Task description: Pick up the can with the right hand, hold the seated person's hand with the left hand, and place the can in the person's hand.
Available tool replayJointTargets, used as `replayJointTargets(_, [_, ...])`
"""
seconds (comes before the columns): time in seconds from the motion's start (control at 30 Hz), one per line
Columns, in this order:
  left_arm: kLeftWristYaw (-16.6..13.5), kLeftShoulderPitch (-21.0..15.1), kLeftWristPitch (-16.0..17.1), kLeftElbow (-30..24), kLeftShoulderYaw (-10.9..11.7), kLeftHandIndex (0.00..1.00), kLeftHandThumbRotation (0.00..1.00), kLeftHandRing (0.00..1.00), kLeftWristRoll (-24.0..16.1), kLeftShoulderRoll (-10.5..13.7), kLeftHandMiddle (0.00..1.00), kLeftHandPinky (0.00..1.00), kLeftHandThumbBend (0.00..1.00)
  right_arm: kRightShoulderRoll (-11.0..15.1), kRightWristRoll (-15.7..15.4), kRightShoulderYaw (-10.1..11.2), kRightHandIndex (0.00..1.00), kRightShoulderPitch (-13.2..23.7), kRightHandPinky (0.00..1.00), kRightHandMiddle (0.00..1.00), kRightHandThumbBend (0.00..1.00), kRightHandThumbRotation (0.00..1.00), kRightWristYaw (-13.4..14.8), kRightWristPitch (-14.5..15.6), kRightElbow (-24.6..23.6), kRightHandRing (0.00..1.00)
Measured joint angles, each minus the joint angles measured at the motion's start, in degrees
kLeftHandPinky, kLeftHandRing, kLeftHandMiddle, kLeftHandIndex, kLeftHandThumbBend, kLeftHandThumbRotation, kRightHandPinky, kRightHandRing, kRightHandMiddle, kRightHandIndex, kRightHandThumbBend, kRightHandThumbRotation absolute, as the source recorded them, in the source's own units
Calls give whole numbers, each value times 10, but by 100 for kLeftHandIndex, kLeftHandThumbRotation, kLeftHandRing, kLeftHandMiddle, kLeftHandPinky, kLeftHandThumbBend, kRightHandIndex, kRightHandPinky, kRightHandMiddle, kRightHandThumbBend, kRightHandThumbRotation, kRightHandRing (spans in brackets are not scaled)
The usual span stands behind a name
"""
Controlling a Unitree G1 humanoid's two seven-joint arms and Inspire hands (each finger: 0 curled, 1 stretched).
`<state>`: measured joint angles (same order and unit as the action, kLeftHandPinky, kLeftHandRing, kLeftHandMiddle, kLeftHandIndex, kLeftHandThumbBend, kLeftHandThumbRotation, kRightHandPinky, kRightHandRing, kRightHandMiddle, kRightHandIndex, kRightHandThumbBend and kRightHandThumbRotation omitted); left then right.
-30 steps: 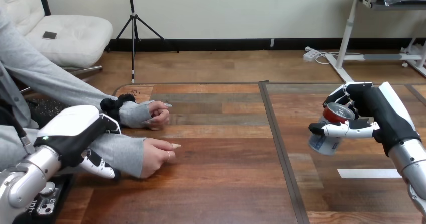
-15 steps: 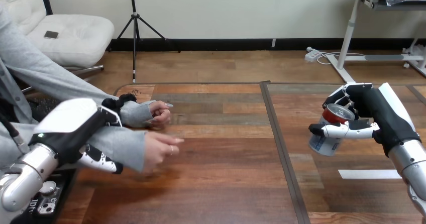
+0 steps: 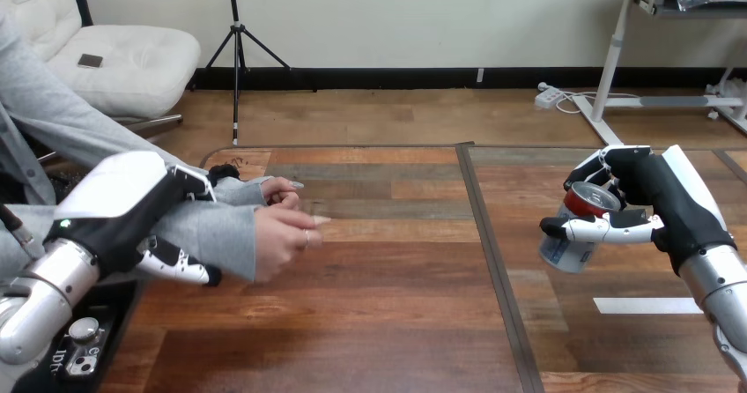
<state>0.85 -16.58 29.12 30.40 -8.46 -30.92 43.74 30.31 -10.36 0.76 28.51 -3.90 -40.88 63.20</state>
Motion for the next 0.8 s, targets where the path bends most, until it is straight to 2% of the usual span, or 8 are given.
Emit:
replayJointTargets(0.23, [0, 4, 0, -20, 7, 44, 0, 27, 6, 0, 34, 22, 83, -4, -1, -1, 43, 0, 27, 39, 80, 0, 0, 0, 0, 31])
replayJointTargets(0.63, [-2, 10, 1, -42, 12, 43, 0, 26, 11, -6, 33, 21, 82, -12, -3, -2, 43, 0, 23, 38, 80, 0, 0, 0, 0, 27])
replayJointTargets(0.8, [-2, 12, 1, -47, 13, 44, 0, 29, 13, -11, 36, 24, 80, -14, -5, -2, 43, 0, 24, 38, 80, 0, 0, 0, 0, 28])
